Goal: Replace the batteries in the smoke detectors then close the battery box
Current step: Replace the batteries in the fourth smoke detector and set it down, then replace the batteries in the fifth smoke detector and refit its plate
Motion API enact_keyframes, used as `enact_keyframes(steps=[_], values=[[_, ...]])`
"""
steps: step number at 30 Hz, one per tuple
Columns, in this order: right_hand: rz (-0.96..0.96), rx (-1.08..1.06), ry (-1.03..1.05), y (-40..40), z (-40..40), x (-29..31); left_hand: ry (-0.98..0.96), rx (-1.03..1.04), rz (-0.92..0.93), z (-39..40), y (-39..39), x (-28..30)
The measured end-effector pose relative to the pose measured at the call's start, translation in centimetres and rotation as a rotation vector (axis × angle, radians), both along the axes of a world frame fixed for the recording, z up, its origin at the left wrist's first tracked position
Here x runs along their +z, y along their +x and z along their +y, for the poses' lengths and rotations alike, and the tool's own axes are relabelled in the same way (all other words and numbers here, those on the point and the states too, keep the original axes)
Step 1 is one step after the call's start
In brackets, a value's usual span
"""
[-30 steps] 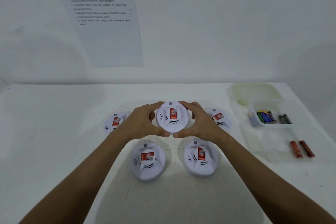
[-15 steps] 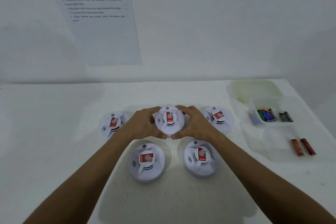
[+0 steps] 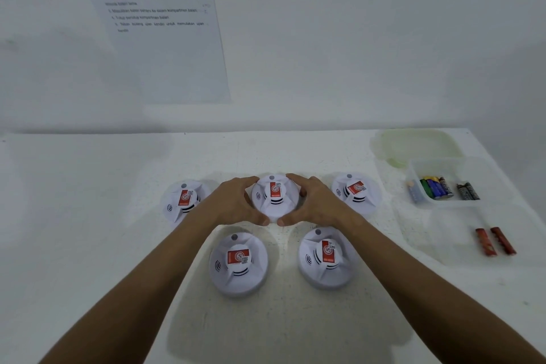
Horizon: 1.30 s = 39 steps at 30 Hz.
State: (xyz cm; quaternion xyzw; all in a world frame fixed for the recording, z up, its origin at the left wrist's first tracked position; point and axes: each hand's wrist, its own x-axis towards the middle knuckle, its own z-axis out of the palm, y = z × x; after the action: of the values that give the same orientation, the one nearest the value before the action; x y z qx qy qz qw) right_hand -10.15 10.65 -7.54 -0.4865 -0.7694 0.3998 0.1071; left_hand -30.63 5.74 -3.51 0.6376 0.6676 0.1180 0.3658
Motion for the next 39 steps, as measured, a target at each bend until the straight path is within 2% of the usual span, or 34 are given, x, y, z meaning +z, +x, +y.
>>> enact_keyframes(steps=[4, 9, 15, 18, 21, 24, 29, 35, 39], values=[[0.054, -0.067, 0.044, 1.5, -1.3, 2.5, 0.026, -0.047, 0.115, -0.9, 1.0, 2.6], [0.128, -0.185, 0.188, 7.1, -1.6, 4.7, 0.16, -0.059, 0.057, 0.1, 5.0, 4.3], [0.047, -0.33, 0.101, 13.6, -2.3, 5.2, 0.155, -0.164, 0.032, 2.7, 12.1, 3.1], [0.041, -0.288, 0.071, 14.5, -2.5, 5.2, 0.12, -0.215, 0.099, 3.5, 14.4, 2.1], [-0.047, -0.171, 0.053, 14.2, -2.2, 5.7, 0.022, -0.192, 0.131, 4.0, 15.1, 1.3], [-0.066, -0.113, 0.056, 14.1, -1.7, 5.6, 0.048, -0.181, 0.149, 4.2, 15.4, 0.0], [-0.025, -0.069, 0.106, 14.7, -1.8, 6.3, 0.103, -0.081, 0.038, 3.5, 15.8, 0.2], [0.151, -0.086, 0.165, 16.7, -2.2, 9.0, 0.26, -0.066, -0.196, 0.5, 15.6, 5.3], [0.073, 0.072, 0.23, 18.4, -2.0, 10.6, 0.31, -0.098, -0.197, -1.3, 16.9, 8.5]])
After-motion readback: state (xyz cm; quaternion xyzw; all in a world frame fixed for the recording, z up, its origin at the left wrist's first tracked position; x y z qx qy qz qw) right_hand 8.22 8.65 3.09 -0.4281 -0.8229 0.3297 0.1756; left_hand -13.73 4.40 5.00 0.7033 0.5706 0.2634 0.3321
